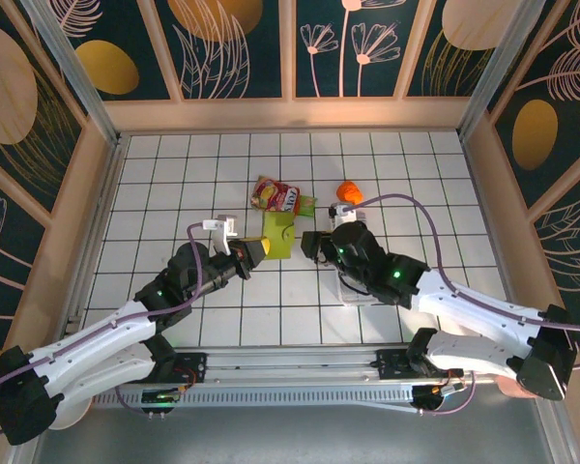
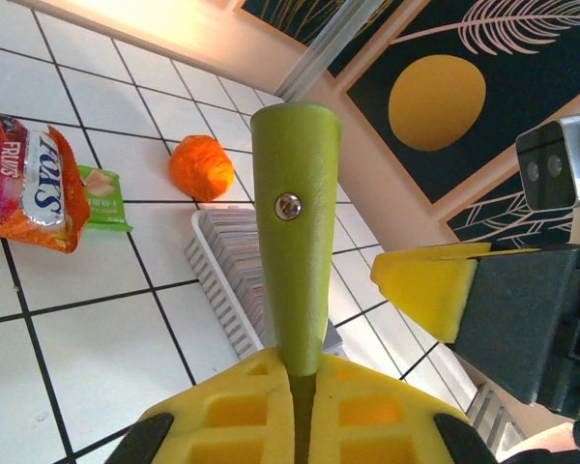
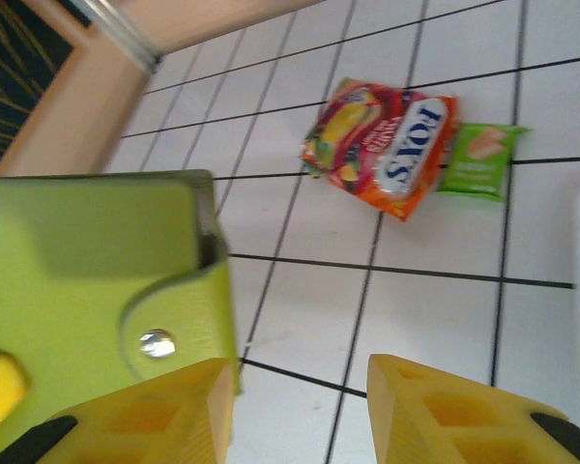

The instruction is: Put the credit cards into the card holder

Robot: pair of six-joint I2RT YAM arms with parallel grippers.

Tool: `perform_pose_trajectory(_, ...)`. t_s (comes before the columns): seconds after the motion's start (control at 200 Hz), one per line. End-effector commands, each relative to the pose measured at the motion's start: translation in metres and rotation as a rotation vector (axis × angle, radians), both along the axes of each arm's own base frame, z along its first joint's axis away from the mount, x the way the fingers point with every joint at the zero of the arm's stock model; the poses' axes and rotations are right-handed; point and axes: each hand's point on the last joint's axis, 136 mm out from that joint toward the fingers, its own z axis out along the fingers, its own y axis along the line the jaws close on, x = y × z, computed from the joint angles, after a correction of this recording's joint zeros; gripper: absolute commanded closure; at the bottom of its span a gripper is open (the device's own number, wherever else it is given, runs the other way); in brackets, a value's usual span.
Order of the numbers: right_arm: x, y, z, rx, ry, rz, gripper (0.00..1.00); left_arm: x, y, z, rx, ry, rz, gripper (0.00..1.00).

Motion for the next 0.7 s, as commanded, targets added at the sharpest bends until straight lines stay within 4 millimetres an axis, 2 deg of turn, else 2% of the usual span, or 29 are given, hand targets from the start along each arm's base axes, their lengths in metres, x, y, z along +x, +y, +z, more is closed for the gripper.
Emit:
perform_pose_trajectory(0.0, -0.002, 0.029, 0.021, 0.081, -0.022, 0.095, 0.63, 0.001, -0.001, 0.007, -0.01, -0.03, 0.0, 1.0)
perform_pose_trajectory(0.24, 0.004, 0.051, 0.013, 0.091, 0.013, 0.128, 0.65, 0.001, -0.004, 0.004, -0.004, -0.018, -0.013, 1.0)
perform_pose_trajectory(0.39, 0.004, 0.055, 0.008, 0.092, 0.026, 0.136, 0.64, -0.001, -0.005, 0.004, -0.008, -0.018, -0.022, 1.0)
perform_pose_trajectory(0.696, 0.005, 0.063, -0.003, 0.08, 0.045, 0.154, 0.5, -0.003, -0.004, 0.004, -0.014, -0.011, -0.026, 1.0)
